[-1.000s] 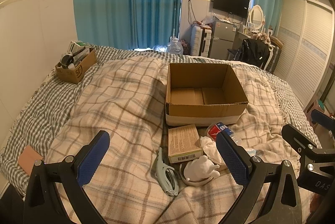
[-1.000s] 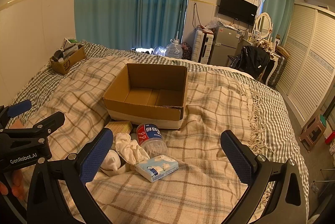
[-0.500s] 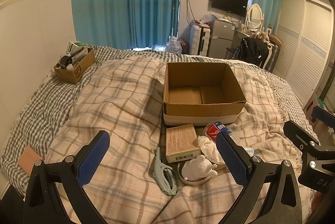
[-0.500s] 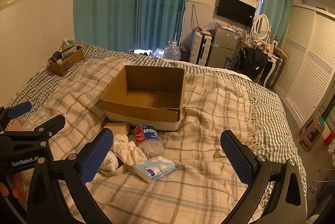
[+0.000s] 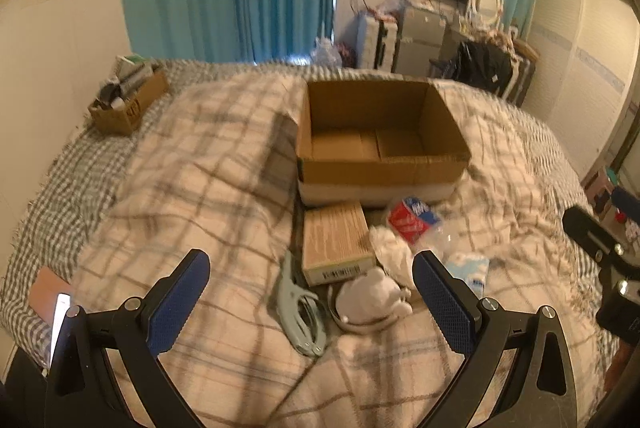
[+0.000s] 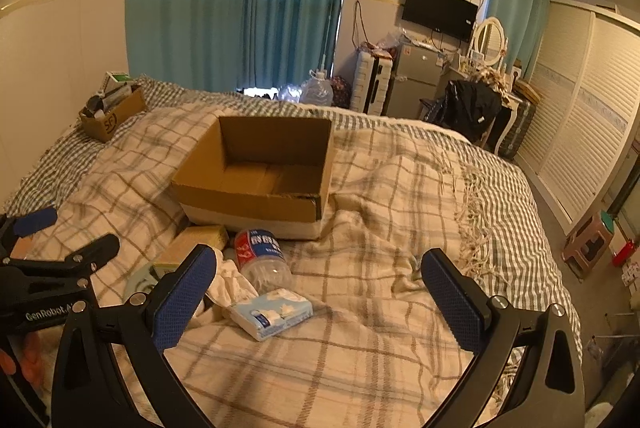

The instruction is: Organize objects

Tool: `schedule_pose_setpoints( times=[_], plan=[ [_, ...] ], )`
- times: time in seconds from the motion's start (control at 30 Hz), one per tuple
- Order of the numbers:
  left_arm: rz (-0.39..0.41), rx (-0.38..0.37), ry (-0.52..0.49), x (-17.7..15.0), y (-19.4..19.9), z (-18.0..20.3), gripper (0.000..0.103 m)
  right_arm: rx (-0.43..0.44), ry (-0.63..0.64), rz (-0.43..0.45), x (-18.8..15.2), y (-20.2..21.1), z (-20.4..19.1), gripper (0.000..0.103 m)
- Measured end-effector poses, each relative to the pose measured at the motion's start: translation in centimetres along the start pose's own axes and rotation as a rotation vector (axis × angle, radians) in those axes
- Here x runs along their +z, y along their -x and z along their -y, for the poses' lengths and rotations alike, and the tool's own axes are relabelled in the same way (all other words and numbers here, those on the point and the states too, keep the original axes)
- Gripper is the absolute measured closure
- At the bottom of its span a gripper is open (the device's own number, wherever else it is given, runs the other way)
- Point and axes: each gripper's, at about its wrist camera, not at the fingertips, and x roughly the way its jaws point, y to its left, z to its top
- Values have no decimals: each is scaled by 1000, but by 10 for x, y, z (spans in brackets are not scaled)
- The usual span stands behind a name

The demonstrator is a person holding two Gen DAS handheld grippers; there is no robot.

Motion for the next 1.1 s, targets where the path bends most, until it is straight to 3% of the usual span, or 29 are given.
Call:
schedule_pose_setpoints(
  times=[0.37,0.53,0.57,0.63,0.73,0.9,1.1],
  plan=[
    [-200,-22,-118,-33,-66,43,5,14,3,-112,-21,-44,9,1],
    [-256,-31,-143,-37,-87,53,16,17,4,-163,-27,-62,6,1],
    [-259,-34,-154,-37,-92,56,18,16,3,-171,-27,-65,6,1],
    [-260,-39,-161,-35,-99,57,33,16,1,-187,-29,-70,6,1],
    [-270,-115,-149,-33,-104,55,55,12,4,-204,-30,-75,5,1],
    [-229,-153,-103,-26,-83,46,55,-5,32,-206,-28,-76,0,1],
    [-128,-171,-54,-2,-43,20,57,72,118,-142,-19,-75,-20,1]
  ],
)
